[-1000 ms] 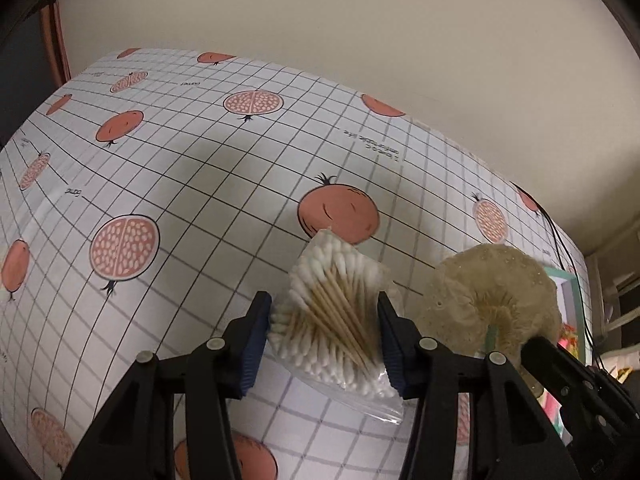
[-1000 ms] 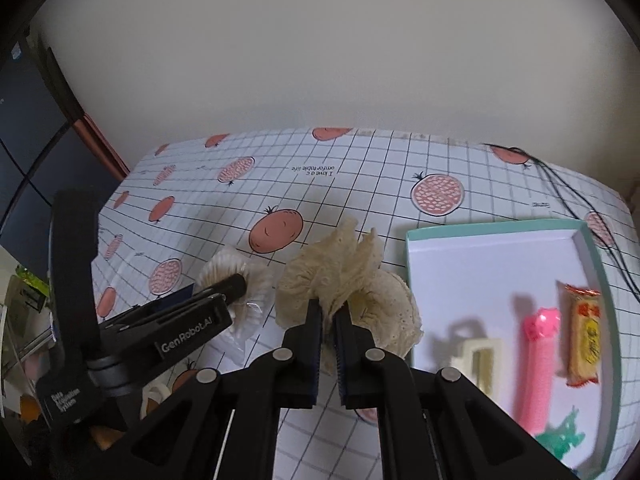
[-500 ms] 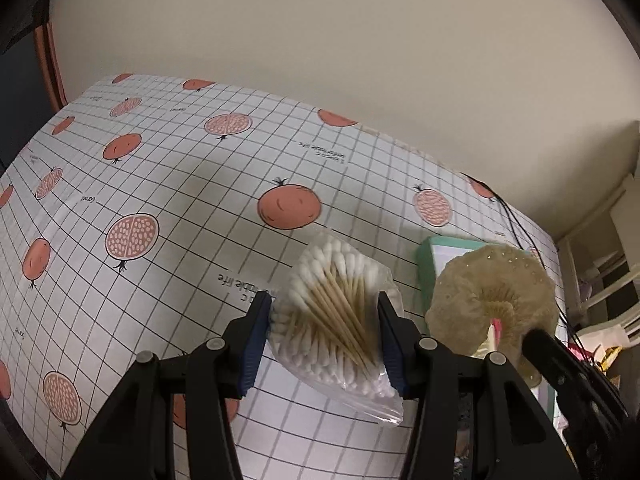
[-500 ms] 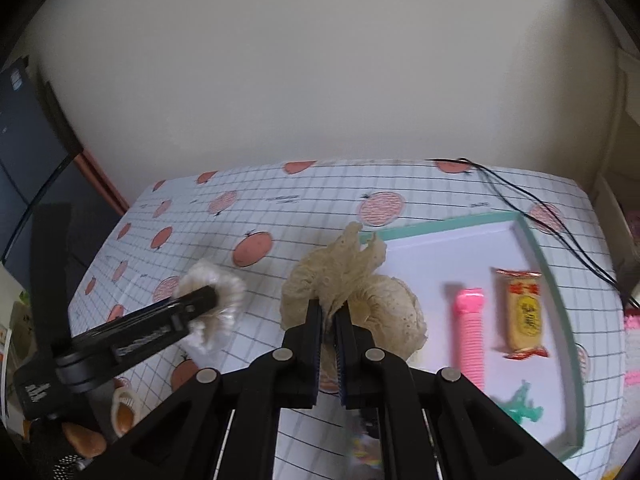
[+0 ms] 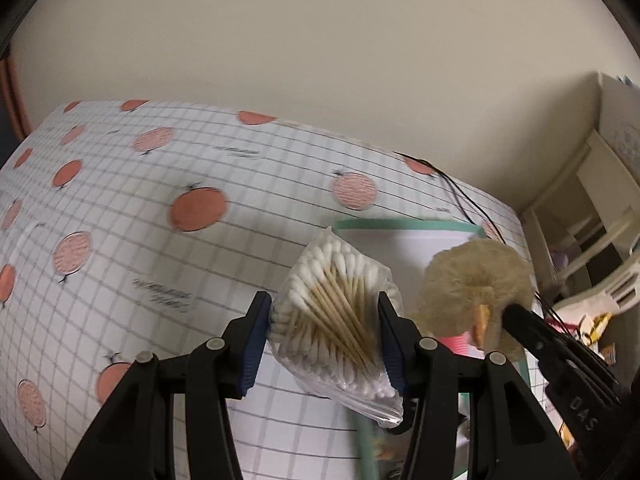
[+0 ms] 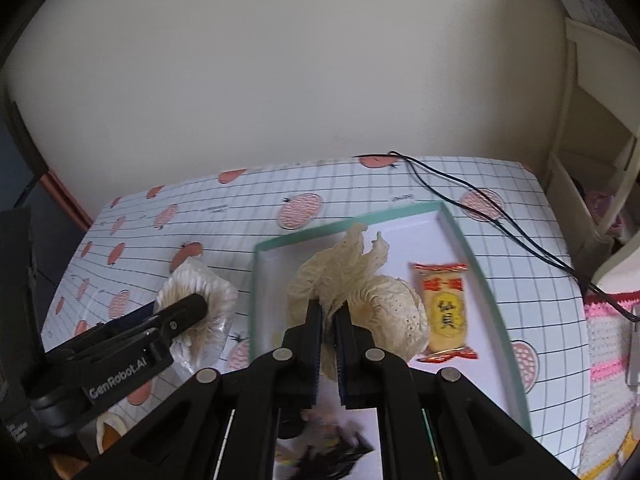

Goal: Organize objects
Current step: 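Lift the swab bag and lace bundle and carry both over the tray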

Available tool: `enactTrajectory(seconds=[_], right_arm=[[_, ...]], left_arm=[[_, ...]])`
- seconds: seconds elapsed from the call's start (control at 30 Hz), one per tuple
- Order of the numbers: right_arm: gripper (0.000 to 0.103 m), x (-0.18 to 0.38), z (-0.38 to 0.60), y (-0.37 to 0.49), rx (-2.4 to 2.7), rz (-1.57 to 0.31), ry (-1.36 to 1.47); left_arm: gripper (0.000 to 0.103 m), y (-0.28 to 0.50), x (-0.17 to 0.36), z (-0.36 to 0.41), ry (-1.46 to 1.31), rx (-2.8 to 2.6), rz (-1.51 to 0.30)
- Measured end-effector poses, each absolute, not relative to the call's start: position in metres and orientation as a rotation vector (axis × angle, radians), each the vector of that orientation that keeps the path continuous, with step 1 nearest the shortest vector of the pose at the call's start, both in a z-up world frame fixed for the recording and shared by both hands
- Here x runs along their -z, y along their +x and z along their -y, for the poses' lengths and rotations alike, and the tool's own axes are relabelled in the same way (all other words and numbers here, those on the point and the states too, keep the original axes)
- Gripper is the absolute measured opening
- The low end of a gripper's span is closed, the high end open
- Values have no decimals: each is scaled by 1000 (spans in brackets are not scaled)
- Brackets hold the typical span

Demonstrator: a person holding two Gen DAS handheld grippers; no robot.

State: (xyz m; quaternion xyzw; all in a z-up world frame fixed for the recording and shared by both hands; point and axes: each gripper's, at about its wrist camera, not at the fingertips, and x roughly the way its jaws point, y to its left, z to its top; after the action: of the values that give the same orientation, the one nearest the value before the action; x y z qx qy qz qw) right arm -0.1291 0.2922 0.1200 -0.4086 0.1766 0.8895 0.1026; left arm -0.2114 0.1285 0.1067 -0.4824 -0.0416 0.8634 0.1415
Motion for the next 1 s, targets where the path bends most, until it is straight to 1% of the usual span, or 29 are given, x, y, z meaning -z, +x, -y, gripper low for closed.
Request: enactTrajectory(seconds=[0.3,0.87,1.0], right_arm=[[7,-109,-322,-127,-2590,-590,-1196],[7,-60,-335,-140,-2516,-641,-1296],[7,-57,-333,-141,-2512,-627,-1306]], left_arm=[[53,-214,-96,-168,-1311,-2461,55],[53,-236,-67,-180,-1191,-2521,76],[53,-241,-61,-182,-1185,-2529,91]])
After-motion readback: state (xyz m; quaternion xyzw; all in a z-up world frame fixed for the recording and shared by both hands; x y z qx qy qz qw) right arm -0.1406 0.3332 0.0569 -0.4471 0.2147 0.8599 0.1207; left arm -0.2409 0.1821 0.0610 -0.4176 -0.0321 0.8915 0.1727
